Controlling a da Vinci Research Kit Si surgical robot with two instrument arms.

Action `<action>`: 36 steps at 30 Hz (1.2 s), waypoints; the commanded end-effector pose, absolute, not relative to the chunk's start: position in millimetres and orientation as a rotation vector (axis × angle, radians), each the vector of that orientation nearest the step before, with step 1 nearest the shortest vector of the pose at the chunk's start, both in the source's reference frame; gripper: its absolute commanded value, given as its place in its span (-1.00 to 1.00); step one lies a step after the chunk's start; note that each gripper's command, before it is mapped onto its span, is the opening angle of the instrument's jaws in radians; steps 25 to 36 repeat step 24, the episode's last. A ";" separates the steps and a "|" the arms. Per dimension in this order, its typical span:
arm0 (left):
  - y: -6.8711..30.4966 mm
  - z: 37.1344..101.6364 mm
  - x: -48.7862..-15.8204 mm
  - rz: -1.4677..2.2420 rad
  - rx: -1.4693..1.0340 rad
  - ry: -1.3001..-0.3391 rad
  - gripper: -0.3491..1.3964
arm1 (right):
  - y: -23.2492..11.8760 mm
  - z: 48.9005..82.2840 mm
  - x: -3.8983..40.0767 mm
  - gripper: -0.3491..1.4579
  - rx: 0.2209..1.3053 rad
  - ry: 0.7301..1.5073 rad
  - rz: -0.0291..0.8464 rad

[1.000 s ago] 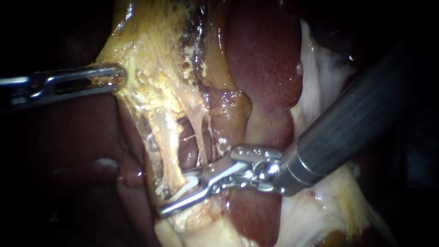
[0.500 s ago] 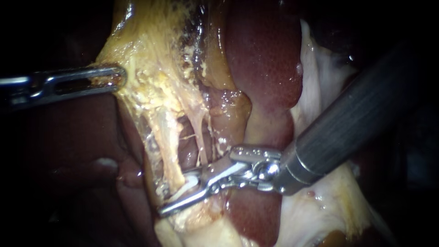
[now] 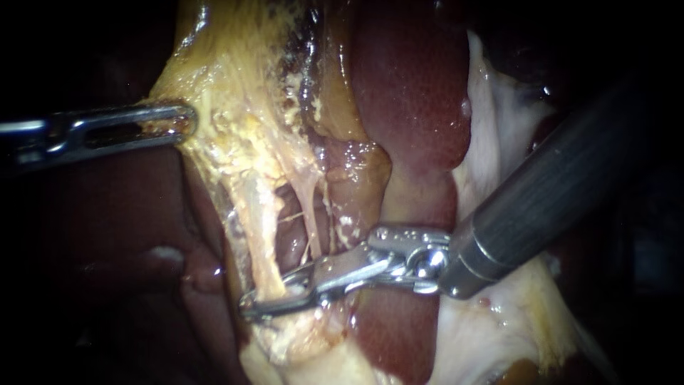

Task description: Clipping first clip left tube

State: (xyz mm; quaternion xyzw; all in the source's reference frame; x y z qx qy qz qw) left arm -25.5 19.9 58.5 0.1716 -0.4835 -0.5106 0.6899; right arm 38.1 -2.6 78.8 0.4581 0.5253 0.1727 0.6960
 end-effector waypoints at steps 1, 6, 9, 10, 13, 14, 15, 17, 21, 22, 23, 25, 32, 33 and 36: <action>19.9 58.6 -25.5 -1.142 0.384 -1.081 -1.00 | -2.6 78.9 38.1 -1.00 1.022 1.172 0.386; 19.9 58.6 -25.5 -1.142 0.384 -1.081 -1.00 | -2.4 79.2 38.0 -1.00 1.022 1.172 0.387; 19.9 58.6 -25.5 -1.142 0.384 -1.081 -1.00 | -2.4 79.2 38.0 -1.00 1.022 1.172 0.387; 19.9 58.6 -25.5 -1.142 0.384 -1.081 -1.00 | -2.4 79.2 38.0 -1.00 1.022 1.172 0.387; 19.9 58.6 -25.5 -1.142 0.384 -1.081 -1.00 | -2.4 79.2 38.0 -1.00 1.022 1.172 0.387; 19.9 58.6 -25.5 -1.142 0.384 -1.081 -1.00 | -2.4 79.2 38.0 -1.00 1.022 1.172 0.387; 19.9 58.6 -25.5 -1.142 0.384 -1.081 -1.00 | -2.4 79.2 38.0 -1.00 1.022 1.172 0.387; 19.9 58.6 -25.5 -1.141 0.384 -1.081 -1.00 | -2.4 79.2 38.0 -1.00 1.022 1.172 0.387; 19.9 58.6 -25.5 -1.141 0.384 -1.082 -1.00 | -2.4 79.2 38.0 -1.00 1.022 1.172 0.387; 19.9 58.6 -25.5 -1.141 0.384 -1.082 -1.00 | -2.4 79.2 38.0 -1.00 1.022 1.172 0.387; 19.9 58.6 -25.5 -1.141 0.384 -1.082 -1.00 | -2.4 79.2 38.0 -1.00 1.022 1.172 0.387; 19.9 58.6 -25.5 -1.141 0.384 -1.082 -1.00 | -2.4 79.2 38.0 -1.00 1.022 1.172 0.387; 19.9 58.6 -25.5 -1.141 0.384 -1.082 -1.00 | -2.4 79.2 38.0 -1.00 1.022 1.172 0.387; 19.9 58.6 -25.5 -1.141 0.384 -1.082 -1.00 | -2.4 79.2 38.0 -1.00 1.022 1.172 0.387; 19.9 58.6 -25.5 -1.141 0.384 -1.082 -1.00 | -2.4 79.2 38.0 -1.00 1.022 1.172 0.387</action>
